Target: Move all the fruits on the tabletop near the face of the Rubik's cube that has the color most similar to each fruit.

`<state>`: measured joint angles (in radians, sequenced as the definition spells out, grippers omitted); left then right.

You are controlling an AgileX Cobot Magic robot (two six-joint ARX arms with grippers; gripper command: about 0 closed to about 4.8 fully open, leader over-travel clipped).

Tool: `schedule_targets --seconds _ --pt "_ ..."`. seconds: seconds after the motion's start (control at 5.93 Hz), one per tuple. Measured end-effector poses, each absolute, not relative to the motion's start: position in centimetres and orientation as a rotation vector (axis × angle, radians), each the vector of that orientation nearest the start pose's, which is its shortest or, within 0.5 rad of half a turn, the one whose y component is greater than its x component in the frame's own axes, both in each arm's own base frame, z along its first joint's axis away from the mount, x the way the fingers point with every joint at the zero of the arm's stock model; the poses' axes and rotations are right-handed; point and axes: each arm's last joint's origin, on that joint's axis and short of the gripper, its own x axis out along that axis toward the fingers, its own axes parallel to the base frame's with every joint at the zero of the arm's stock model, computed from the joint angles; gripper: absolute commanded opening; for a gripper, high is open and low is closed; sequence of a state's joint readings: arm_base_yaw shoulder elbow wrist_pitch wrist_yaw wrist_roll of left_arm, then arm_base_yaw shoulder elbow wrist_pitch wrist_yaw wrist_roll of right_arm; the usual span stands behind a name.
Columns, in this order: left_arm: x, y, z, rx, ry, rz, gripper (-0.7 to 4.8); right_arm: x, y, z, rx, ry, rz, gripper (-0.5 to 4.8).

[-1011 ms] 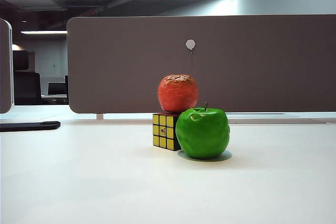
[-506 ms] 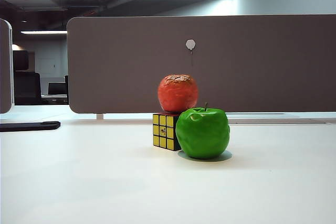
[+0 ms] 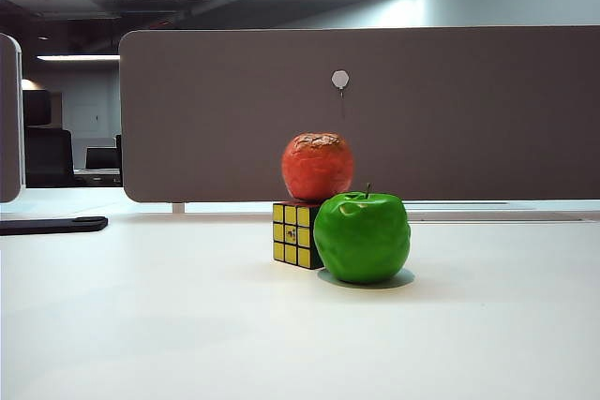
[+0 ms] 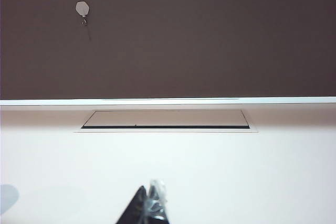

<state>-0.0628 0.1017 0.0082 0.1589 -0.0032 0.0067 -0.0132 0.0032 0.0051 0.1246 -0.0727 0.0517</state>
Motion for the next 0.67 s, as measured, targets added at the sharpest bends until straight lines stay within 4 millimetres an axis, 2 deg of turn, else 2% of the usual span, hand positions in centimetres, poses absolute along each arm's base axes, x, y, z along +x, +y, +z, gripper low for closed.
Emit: schedule_targets --seconds 0.67 --pt "10.33 -0.64 17.08 0.005 -0.037 -0.06 -0.05 9.68 0.08 17.66 0.046 -0.12 0.063 -0.01"
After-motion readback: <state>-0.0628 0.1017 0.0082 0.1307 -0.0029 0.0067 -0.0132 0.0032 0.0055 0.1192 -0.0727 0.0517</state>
